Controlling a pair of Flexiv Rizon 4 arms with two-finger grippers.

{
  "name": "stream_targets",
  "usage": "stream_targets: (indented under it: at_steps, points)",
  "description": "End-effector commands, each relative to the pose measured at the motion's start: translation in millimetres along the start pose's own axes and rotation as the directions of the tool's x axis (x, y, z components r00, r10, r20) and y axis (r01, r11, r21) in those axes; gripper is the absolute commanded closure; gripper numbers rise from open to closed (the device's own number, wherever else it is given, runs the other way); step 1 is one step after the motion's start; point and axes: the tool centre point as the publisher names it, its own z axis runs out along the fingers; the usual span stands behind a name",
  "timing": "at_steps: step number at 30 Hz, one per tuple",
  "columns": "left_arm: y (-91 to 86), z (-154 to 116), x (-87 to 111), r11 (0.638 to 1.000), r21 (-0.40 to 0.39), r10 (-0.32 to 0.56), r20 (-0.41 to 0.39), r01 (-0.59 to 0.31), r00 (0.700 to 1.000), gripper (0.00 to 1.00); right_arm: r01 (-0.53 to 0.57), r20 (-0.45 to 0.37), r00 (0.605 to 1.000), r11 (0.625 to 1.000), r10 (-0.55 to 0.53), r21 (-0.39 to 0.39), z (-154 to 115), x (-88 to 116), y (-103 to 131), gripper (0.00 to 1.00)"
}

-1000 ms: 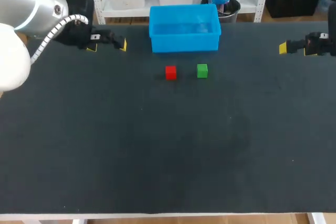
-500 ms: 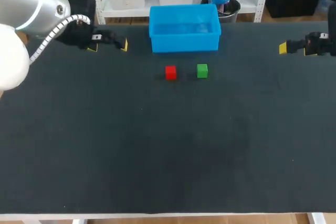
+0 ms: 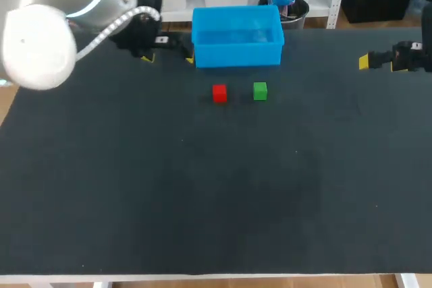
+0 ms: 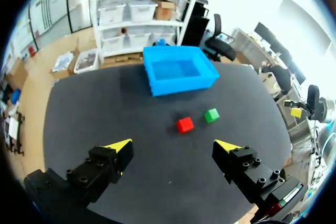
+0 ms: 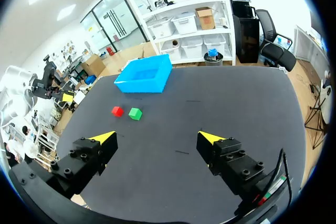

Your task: Use the left arm to pick the red cube and place it into the blue plastic box first, then use the right arm to grasp the green cube and put it into the same blue plastic box after the first action is fully finished.

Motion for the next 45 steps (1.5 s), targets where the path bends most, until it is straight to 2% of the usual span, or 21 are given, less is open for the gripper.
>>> stream_targets:
  at_steps: [1,7,13,22,26,45]
  points:
    - [-12.8,18,-13.2,0.998,-0.058,-0.005,-0.044,0.002,0.999,0.0,0.0,-0.001,1.0,1.0,0.0,0.001,0,0,0,0.0]
    - [-27.5,36,-15.0,0.998,-0.069,-0.009,-0.097,0.002,0.995,0.0,0.0,-0.001,1.0,1.0,0.0,0.001,0,0,0,0.0]
    - [-35.1,51,-12.5,0.992,-0.122,-0.049,-0.152,0.03,0.987,0.0,0.0,-0.001,1.0,1.0,0.0,0.001,0,0,0,0.0]
    - [-39.0,69,-11.3,0.984,-0.167,-0.099,-0.193,0.067,0.976,0.0,0.0,-0.001,1.0,1.0,0.0,0.001,0,0,0,0.0]
    - [-40.4,76,-12.0,0.982,-0.162,-0.123,-0.193,0.092,0.974,0.0,0.0,-0.001,1.0,1.0,0.0,0.001,0,0,0,0.0]
    - [-43.1,115,-7.7,0.963,-0.238,-0.183,-0.233,0.126,0.955,0.0,0.0,-0.001,1.0,1.0,0.0,0.001,0,0,0,0.0]
